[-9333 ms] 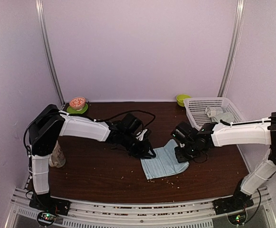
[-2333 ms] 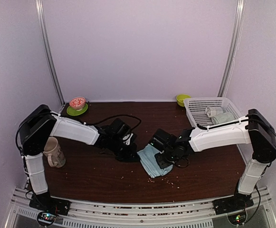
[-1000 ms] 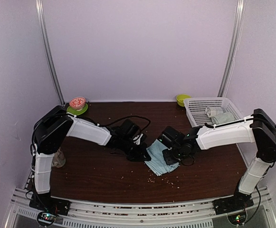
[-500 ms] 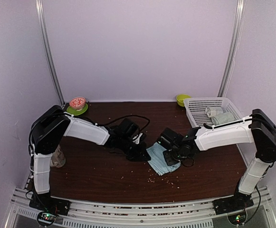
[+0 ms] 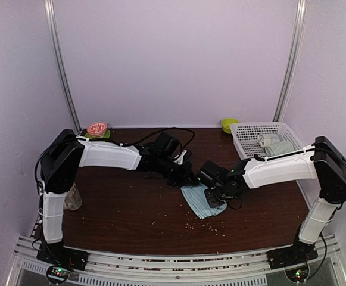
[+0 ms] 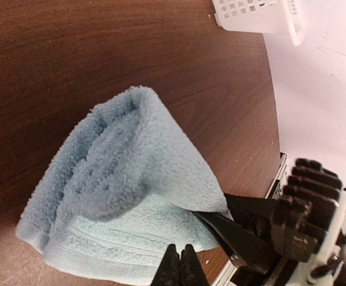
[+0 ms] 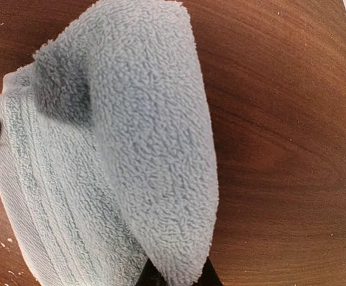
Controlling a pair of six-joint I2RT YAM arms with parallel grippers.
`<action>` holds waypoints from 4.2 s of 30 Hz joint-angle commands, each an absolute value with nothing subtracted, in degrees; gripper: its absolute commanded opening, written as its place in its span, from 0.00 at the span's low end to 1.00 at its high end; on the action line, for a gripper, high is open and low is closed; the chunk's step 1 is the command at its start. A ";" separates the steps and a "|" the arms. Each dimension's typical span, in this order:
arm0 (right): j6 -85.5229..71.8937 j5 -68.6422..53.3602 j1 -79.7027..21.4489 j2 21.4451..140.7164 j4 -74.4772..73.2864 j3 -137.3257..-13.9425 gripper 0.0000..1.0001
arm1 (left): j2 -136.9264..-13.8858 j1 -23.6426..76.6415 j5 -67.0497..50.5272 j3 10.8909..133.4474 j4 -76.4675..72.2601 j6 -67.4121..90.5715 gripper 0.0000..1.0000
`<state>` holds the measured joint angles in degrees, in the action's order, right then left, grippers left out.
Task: Roll the towels
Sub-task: Roll the towel at the center of the board.
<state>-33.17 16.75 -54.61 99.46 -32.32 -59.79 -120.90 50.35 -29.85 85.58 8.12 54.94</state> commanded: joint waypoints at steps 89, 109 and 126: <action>-37.35 -9.41 -43.94 96.83 -17.09 -56.45 0.52 | -121.57 47.37 -27.95 85.57 20.15 47.13 0.27; -36.85 -8.44 -44.88 98.62 -18.26 -58.61 0.52 | -113.89 47.37 -19.76 78.53 24.89 43.71 0.20; -36.74 -8.66 -46.45 99.56 -19.65 -62.34 0.52 | -120.19 47.46 -21.26 79.01 21.31 45.06 0.00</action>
